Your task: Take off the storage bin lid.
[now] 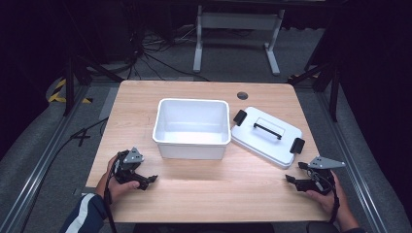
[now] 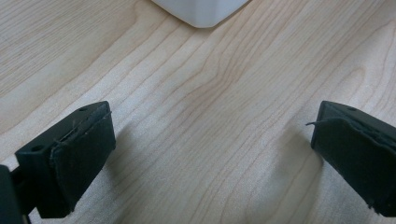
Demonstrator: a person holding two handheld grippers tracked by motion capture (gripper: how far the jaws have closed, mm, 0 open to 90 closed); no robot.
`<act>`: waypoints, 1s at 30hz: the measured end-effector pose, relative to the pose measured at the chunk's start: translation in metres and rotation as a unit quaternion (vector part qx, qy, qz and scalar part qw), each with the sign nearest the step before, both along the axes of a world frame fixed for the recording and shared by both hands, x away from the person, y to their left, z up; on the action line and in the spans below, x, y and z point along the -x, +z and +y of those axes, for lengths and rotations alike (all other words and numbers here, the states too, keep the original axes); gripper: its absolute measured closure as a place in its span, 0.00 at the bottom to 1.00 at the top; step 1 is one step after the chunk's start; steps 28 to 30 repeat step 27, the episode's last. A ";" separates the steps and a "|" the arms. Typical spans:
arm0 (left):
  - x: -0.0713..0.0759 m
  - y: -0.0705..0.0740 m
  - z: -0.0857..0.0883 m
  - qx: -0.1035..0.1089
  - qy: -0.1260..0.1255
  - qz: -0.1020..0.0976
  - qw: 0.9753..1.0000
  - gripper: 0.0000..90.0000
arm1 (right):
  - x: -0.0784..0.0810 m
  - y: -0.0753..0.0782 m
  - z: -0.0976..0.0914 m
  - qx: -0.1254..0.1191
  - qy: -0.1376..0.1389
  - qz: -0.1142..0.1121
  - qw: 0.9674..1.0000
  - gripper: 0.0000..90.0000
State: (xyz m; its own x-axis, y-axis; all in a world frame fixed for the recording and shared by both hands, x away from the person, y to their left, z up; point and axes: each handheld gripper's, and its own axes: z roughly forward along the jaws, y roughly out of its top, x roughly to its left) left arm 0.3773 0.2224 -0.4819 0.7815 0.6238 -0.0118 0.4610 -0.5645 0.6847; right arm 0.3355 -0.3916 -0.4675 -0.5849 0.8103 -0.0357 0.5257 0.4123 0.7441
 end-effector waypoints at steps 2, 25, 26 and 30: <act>0.000 0.000 0.000 0.000 0.001 0.000 1.000 0.00 | 0.000 0.000 0.000 0.000 0.000 0.000 1.000 0.24; 0.000 0.000 0.000 -0.001 0.000 -0.001 1.000 0.00 | -0.001 0.000 -0.001 0.001 0.002 0.000 1.000 0.23; 0.000 0.000 0.000 0.000 0.001 0.000 1.000 0.00 | -0.002 0.000 0.000 -0.001 0.002 0.000 1.000 0.23; 0.000 0.000 0.000 0.000 0.001 -0.002 1.000 0.00 | -0.002 0.000 0.000 -0.001 0.001 0.000 1.000 0.23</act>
